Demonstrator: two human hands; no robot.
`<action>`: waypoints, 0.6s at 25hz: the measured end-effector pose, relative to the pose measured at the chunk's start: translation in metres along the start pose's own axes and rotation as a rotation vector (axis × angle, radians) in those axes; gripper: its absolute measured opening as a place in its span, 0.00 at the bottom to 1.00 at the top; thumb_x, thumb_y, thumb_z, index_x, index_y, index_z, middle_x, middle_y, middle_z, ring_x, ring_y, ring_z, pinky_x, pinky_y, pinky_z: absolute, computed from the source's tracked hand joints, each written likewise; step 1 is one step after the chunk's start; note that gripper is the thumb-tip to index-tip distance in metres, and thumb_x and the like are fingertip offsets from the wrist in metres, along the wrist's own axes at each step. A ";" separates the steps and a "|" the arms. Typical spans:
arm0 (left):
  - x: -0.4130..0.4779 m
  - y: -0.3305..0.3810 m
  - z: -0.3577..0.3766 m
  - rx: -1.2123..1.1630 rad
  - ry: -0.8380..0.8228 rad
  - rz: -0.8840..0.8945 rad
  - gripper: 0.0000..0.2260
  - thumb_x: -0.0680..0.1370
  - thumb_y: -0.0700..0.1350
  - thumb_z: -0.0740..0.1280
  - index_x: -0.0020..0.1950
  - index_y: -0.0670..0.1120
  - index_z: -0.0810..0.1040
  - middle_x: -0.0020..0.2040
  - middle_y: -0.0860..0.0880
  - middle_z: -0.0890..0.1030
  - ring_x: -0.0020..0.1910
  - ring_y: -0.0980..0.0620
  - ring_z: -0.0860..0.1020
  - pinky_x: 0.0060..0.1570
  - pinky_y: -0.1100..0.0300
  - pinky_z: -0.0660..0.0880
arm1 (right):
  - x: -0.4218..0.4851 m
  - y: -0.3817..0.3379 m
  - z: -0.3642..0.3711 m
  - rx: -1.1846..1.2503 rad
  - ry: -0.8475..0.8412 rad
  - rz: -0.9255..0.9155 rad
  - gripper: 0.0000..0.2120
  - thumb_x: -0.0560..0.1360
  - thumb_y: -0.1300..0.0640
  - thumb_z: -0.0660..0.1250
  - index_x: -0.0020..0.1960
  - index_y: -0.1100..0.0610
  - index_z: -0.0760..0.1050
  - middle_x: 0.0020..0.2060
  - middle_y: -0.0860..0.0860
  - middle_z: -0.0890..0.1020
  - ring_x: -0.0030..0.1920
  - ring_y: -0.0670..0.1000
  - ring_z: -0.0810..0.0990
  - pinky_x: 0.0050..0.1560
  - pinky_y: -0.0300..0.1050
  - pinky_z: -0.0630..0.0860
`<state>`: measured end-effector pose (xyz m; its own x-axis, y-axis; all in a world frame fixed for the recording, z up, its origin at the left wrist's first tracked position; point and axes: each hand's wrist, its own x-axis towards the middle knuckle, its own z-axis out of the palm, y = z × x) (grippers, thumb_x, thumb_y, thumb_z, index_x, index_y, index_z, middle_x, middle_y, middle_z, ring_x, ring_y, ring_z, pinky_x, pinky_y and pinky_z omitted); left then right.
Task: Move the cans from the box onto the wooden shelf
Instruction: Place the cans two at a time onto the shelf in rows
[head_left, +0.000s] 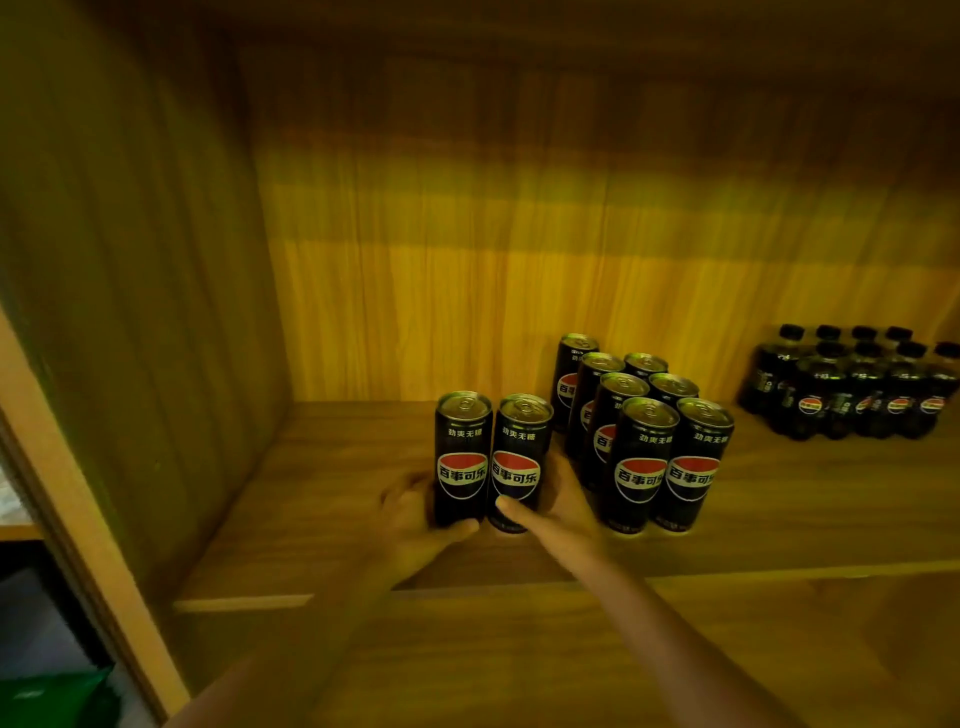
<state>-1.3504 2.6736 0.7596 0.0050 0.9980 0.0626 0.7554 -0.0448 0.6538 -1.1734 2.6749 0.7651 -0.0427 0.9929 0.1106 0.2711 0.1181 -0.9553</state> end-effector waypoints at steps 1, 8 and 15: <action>0.001 -0.003 0.006 0.126 0.049 0.036 0.34 0.69 0.61 0.68 0.71 0.50 0.63 0.72 0.48 0.66 0.72 0.47 0.62 0.71 0.50 0.58 | -0.002 0.006 0.008 -0.060 0.080 -0.001 0.41 0.61 0.50 0.77 0.68 0.51 0.60 0.65 0.50 0.72 0.64 0.49 0.71 0.61 0.45 0.70; 0.026 -0.002 0.016 0.225 0.061 0.067 0.32 0.73 0.61 0.63 0.73 0.51 0.60 0.74 0.48 0.63 0.74 0.49 0.58 0.72 0.48 0.50 | 0.014 0.014 0.011 -0.153 0.190 -0.062 0.31 0.66 0.60 0.74 0.65 0.57 0.66 0.62 0.55 0.76 0.63 0.54 0.74 0.58 0.43 0.71; 0.056 0.001 0.020 0.249 -0.024 0.023 0.33 0.74 0.62 0.60 0.74 0.49 0.56 0.75 0.46 0.59 0.75 0.47 0.52 0.74 0.42 0.45 | 0.032 0.012 0.007 -0.384 0.151 -0.050 0.27 0.72 0.57 0.68 0.69 0.57 0.63 0.66 0.54 0.72 0.67 0.53 0.70 0.62 0.43 0.68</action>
<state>-1.3358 2.7300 0.7487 0.0373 0.9978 0.0553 0.8928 -0.0582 0.4466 -1.1782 2.7076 0.7549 0.0687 0.9729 0.2206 0.6124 0.1335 -0.7792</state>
